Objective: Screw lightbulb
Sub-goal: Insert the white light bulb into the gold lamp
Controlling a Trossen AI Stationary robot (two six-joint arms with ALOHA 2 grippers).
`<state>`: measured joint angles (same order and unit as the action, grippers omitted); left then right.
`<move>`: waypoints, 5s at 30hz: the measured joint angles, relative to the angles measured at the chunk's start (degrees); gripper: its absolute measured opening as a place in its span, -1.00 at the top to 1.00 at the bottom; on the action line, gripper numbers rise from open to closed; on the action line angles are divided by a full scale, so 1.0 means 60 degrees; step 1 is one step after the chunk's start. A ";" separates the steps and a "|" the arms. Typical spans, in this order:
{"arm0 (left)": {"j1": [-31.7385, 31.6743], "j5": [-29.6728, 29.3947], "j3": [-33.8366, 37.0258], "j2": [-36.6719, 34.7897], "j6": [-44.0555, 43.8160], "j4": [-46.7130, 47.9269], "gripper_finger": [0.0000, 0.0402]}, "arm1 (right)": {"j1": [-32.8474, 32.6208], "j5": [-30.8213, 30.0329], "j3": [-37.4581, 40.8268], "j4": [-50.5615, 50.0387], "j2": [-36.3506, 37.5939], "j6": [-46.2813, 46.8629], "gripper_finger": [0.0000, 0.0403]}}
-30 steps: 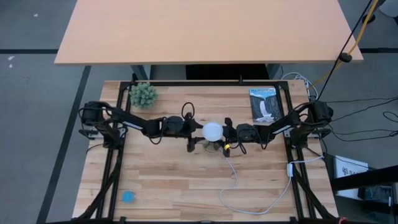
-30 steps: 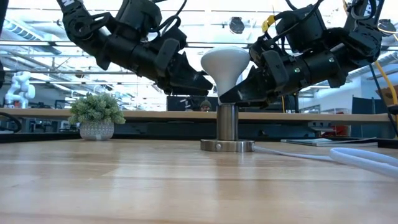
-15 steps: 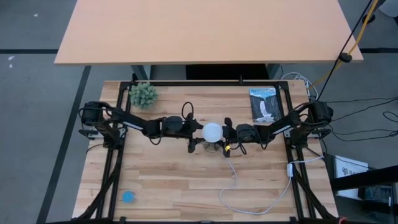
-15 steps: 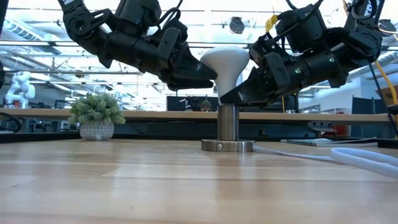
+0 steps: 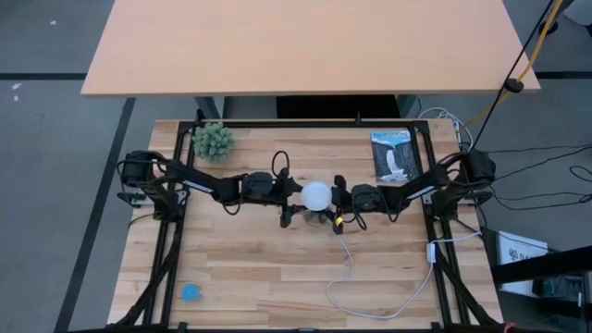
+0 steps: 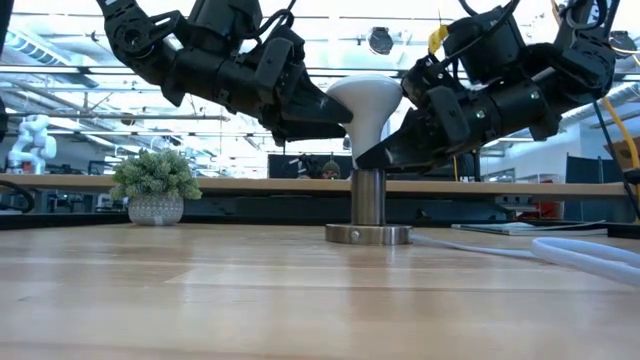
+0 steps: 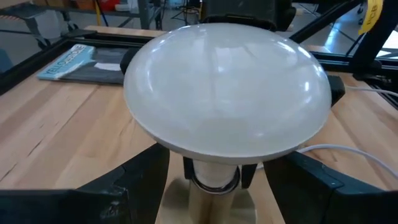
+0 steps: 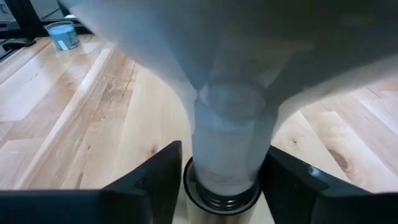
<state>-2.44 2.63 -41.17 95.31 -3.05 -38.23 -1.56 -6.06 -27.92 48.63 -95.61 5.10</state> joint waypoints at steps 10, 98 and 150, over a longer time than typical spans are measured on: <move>0.0035 0.0052 0.0000 0.0000 -0.0070 -0.0001 -0.29 | -0.0011 0.0013 0.0011 -0.1722 0.0998 0.0165 -0.19; 0.0517 -0.3631 0.3541 -0.4167 -0.1444 0.0349 -0.29 | 0.0652 0.1057 -0.9487 -1.3216 -0.3213 -0.1289 -0.16; -0.0019 -0.0079 0.0321 -0.0015 -0.0152 -0.1072 -0.29 | -0.0429 -0.1473 0.1542 0.2226 0.2503 0.0494 0.30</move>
<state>-2.55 2.15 -39.24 95.22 -3.96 -44.66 -4.14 -14.90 -18.67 61.99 -80.59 8.07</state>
